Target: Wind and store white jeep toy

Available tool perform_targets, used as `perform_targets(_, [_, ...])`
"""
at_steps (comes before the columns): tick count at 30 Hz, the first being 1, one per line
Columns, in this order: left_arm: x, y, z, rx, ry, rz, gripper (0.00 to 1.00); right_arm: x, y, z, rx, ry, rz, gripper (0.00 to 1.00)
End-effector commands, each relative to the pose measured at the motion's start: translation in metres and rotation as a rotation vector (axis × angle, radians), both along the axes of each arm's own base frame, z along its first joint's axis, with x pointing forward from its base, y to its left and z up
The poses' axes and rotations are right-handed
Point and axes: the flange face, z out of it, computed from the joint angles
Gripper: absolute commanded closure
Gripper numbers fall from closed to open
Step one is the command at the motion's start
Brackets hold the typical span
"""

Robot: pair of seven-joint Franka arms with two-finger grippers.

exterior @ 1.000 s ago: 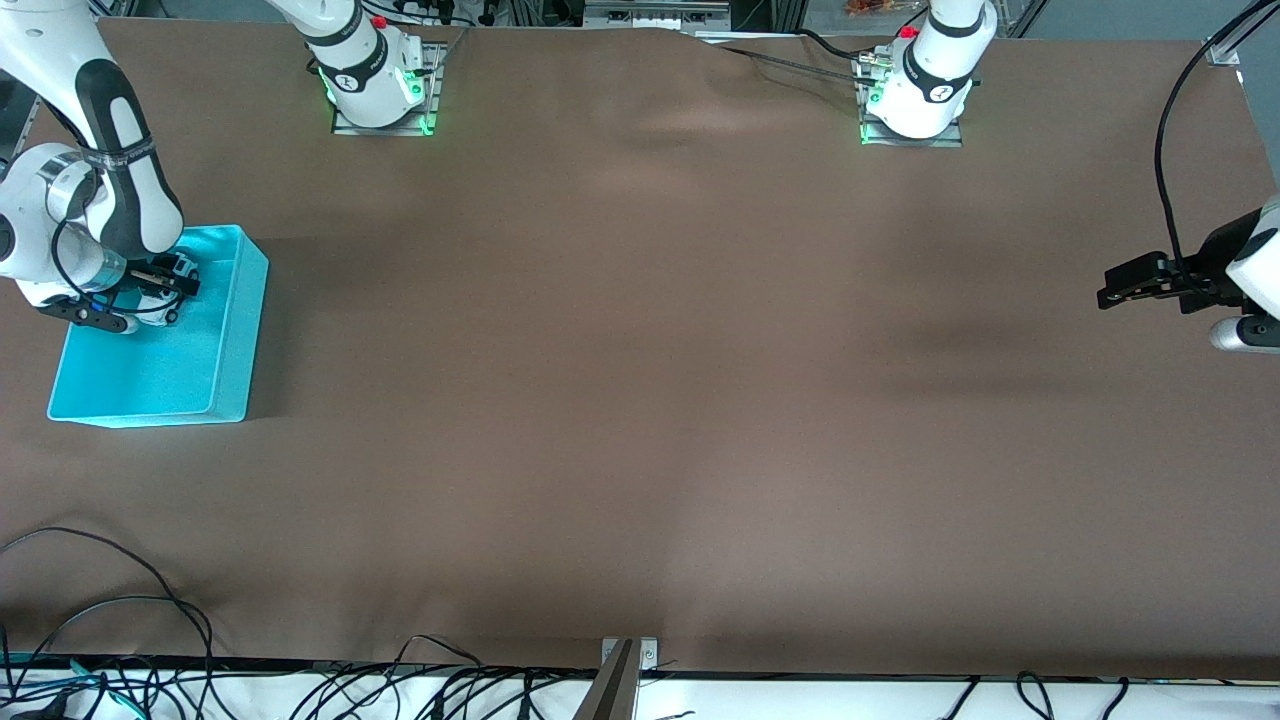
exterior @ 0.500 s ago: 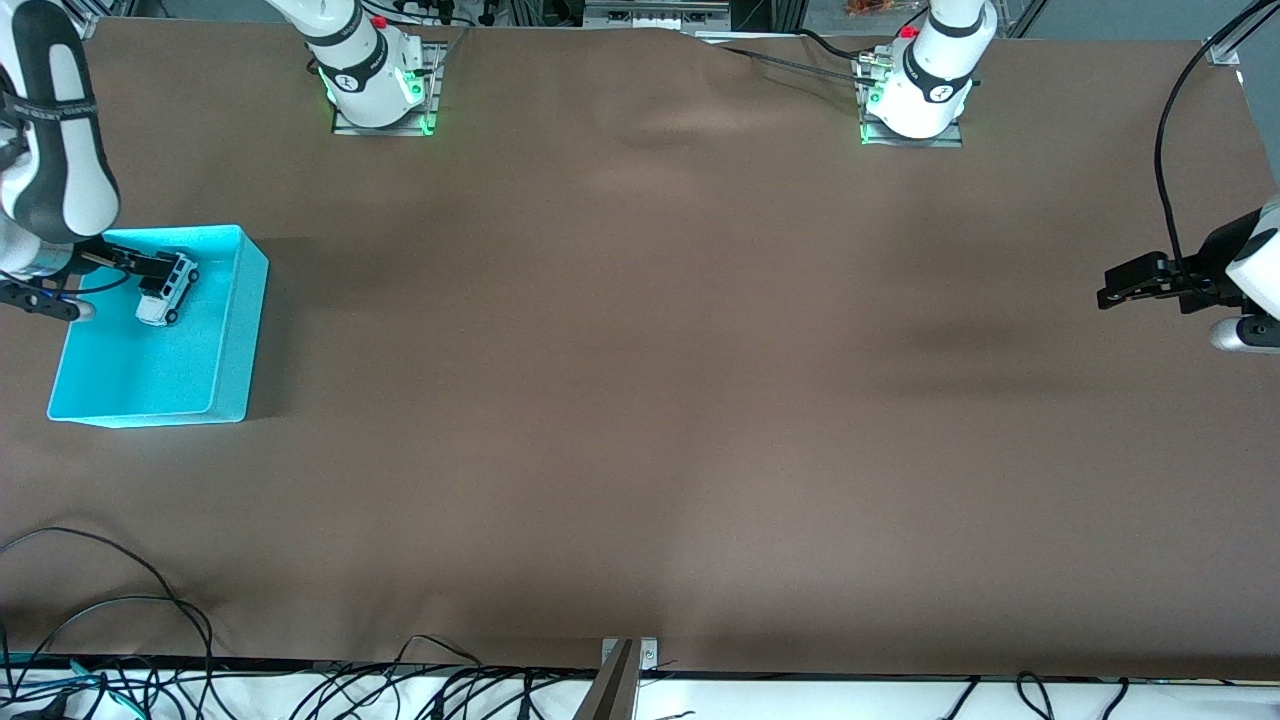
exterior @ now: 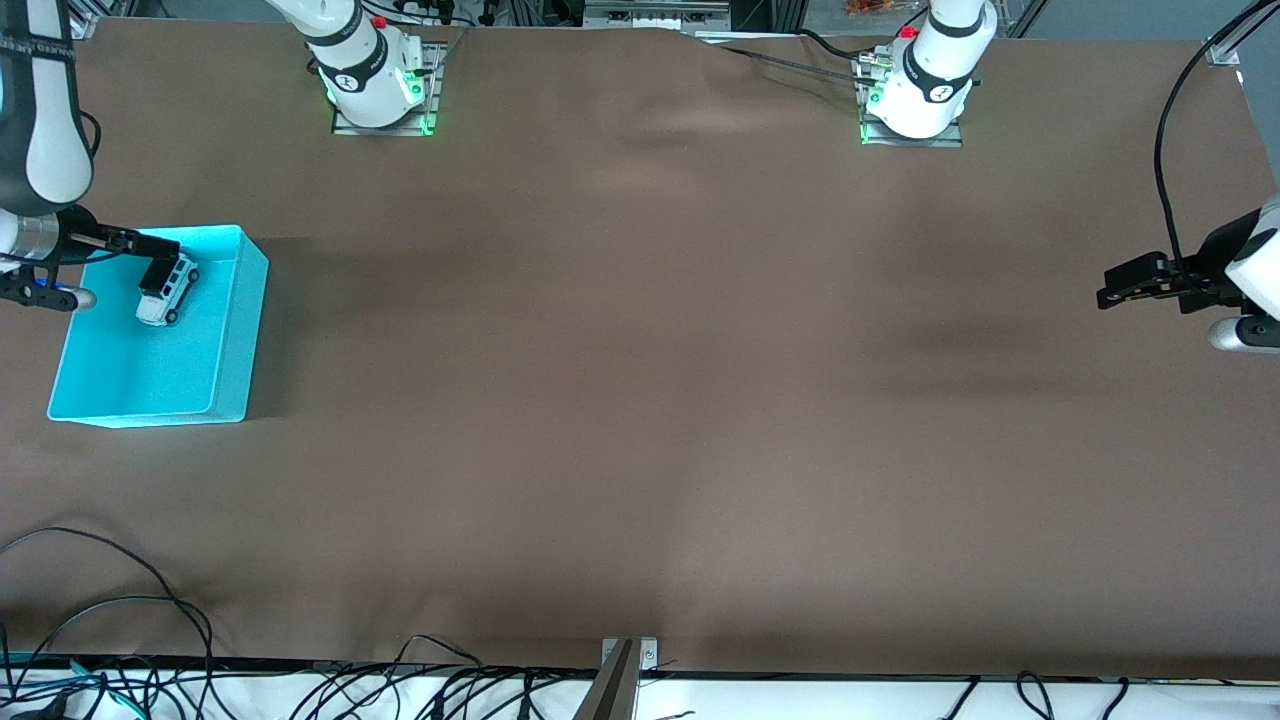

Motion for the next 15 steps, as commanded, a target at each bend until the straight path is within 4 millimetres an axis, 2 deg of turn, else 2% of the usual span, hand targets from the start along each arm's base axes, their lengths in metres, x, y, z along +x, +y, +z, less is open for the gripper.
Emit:
perform_targets(1, [-0.003, -0.003, 0.001, -0.015, 0.003, -0.002, 0.0, 0.009, -0.003, 0.052, -0.009, 0.0, -0.016, 0.0])
perform_targets(7, [-0.003, -0.002, 0.001, -0.013, 0.003, -0.003, 0.0, 0.012, -0.007, 0.089, -0.007, -0.071, -0.019, 0.0])
perform_targets(12, [-0.005, 0.004, 0.008, -0.011, -0.01, -0.003, 0.0, 0.008, 0.014, 0.106, 0.009, -0.057, 0.005, 0.0])
perform_targets(15, [-0.006, 0.006, 0.011, -0.004, -0.014, -0.002, 0.0, 0.012, 0.028, 0.119, 0.009, -0.069, 0.028, 0.0])
